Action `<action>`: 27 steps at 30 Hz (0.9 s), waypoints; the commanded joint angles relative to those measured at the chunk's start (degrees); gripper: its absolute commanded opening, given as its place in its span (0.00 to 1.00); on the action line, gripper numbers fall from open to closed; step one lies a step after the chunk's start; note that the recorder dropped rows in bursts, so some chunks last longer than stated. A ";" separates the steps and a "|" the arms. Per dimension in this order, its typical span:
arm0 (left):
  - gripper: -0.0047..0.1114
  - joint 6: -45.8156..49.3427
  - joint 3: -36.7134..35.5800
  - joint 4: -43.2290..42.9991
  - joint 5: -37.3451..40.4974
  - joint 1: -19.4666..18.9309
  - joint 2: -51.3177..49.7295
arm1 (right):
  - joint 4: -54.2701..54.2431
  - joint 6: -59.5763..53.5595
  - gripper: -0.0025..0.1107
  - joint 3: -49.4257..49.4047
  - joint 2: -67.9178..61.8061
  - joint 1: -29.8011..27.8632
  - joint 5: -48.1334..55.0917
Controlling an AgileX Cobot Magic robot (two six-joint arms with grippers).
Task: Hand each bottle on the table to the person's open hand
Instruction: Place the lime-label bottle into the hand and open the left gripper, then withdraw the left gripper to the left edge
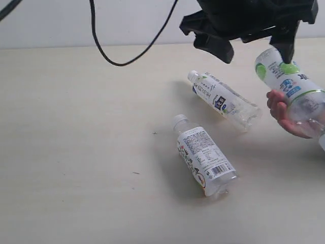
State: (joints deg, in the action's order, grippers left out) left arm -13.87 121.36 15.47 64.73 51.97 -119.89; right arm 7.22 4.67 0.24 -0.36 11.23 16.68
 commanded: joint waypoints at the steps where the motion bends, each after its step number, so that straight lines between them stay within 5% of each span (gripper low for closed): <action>1: 0.58 0.85 0.14 -7.00 5.23 -0.04 2.19 | 0.39 0.08 0.02 -0.24 0.36 0.10 -0.36; 8: 0.04 6.42 -3.73 -6.45 5.23 0.09 4.23 | 0.39 0.08 0.02 -0.24 0.36 0.10 -0.36; 13: 0.04 8.43 -11.61 -6.35 3.80 0.09 7.63 | 0.39 0.08 0.02 -0.24 0.36 0.10 -0.36; 27: 0.04 13.87 -48.24 -7.63 -26.37 -0.05 24.65 | 0.39 0.08 0.02 -0.24 0.36 0.10 -0.48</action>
State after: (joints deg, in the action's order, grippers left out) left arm -0.62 79.59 8.69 44.82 51.97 -98.54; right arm 7.22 4.67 0.24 -0.36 11.23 16.68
